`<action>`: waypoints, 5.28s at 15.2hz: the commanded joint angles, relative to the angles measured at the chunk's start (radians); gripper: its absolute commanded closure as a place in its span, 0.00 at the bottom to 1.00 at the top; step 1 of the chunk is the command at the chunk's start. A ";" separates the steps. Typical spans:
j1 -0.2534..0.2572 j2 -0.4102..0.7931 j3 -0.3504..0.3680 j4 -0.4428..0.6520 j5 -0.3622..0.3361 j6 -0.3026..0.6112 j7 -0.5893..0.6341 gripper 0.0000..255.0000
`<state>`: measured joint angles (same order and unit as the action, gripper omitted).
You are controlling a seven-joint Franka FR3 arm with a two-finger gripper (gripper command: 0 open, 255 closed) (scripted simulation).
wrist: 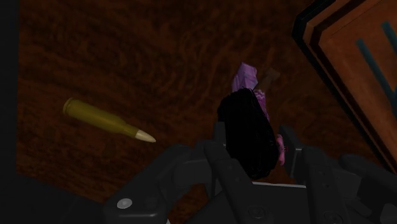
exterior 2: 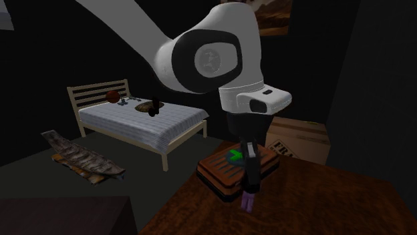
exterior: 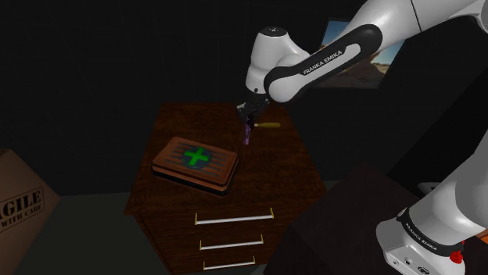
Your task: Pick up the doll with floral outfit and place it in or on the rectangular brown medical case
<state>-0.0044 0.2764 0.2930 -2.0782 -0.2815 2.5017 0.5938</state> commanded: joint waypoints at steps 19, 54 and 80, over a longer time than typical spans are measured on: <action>-0.021 -0.140 0.031 0.093 0.103 -0.221 -0.087 1.00; 0.306 0.296 0.082 0.603 -0.121 -0.381 0.317 1.00; 0.305 0.253 0.093 0.595 -0.105 -0.416 0.316 0.00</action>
<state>0.3013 0.5331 0.3856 -1.4803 -0.3881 2.0874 0.9097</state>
